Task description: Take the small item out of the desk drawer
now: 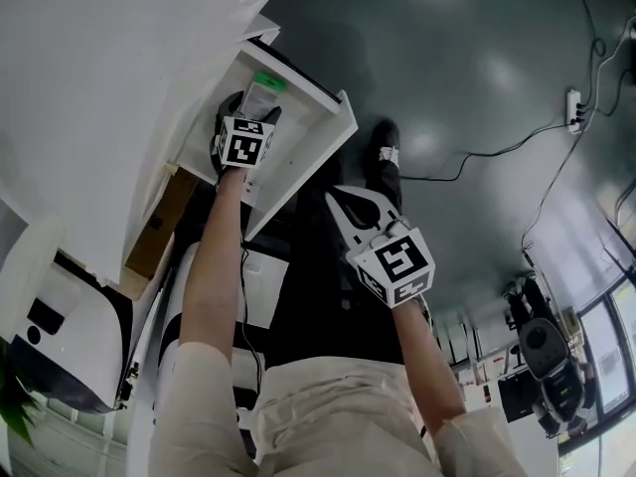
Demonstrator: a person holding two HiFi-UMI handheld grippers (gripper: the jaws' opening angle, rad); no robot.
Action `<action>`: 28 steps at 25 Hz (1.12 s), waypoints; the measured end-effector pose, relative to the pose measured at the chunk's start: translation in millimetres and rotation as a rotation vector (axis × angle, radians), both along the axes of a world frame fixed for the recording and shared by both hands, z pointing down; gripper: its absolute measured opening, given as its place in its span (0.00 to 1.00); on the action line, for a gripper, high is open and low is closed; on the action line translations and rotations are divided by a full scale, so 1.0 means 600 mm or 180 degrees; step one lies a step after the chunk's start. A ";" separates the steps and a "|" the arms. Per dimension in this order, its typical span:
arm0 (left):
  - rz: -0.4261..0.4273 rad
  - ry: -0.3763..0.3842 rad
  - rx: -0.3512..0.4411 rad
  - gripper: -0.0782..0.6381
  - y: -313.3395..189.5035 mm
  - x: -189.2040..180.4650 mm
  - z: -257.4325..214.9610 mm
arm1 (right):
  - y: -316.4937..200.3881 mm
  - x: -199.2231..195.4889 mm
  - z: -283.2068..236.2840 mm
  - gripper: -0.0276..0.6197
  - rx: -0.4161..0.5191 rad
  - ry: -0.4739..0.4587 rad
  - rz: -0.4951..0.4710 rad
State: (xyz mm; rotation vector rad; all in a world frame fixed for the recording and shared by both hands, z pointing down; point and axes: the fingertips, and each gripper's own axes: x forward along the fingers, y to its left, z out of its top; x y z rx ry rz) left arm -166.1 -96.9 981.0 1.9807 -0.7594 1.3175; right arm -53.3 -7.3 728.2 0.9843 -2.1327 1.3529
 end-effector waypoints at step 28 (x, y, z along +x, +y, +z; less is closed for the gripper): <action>-0.0006 -0.0349 0.0097 0.61 0.000 -0.012 0.060 | 0.040 0.032 0.027 0.08 0.0098 -0.0032 0.0031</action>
